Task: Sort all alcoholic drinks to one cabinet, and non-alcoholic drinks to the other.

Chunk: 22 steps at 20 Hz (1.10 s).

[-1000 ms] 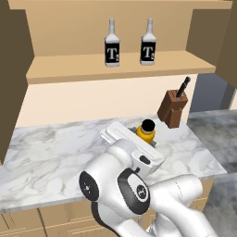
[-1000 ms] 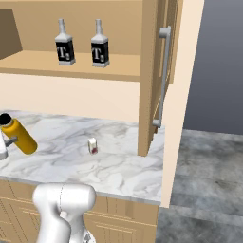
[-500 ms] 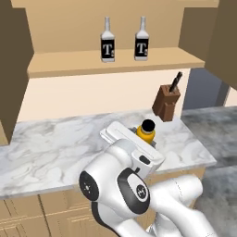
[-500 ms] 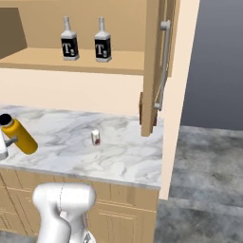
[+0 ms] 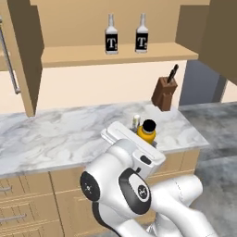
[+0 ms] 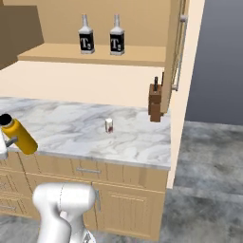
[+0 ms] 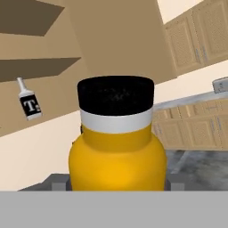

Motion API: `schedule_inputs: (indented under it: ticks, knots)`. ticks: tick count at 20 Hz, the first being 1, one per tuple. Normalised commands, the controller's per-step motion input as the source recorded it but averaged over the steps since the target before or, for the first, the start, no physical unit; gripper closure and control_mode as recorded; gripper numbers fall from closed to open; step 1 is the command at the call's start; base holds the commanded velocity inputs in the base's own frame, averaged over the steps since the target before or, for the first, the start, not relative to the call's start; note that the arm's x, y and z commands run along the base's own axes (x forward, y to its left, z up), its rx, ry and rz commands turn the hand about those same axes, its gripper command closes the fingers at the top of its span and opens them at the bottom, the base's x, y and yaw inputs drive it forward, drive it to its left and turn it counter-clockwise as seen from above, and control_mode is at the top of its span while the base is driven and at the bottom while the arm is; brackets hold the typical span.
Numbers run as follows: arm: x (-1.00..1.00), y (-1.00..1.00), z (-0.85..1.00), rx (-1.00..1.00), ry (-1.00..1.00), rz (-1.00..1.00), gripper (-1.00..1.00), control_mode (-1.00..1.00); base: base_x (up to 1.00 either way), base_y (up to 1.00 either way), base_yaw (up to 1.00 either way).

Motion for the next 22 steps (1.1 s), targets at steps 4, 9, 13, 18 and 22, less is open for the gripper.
schedule_inputs:
  ticks: [4, 9, 13, 18, 22]
  knots:
    - [0.0, 0.0, 0.0, 0.0, 0.0, 0.0, 1.0, 1.0, -0.33, 0.65, 0.0]
    - [0.0, 0.0, 0.0, 0.0, 0.0, 0.0, 1.0, 1.0, -0.3, 0.71, 0.0]
    - [0.0, 0.0, 0.0, 0.0, 0.0, 0.0, 1.0, 1.0, -0.42, 0.7, 0.0]
    - [0.0, 0.0, 0.0, 0.0, 0.0, 0.0, 1.0, 1.0, -0.55, 0.52, 0.07]
    - [0.0, 0.0, 0.0, 0.0, 0.0, 0.0, 1.0, 1.0, -0.5, 0.64, 0.11]
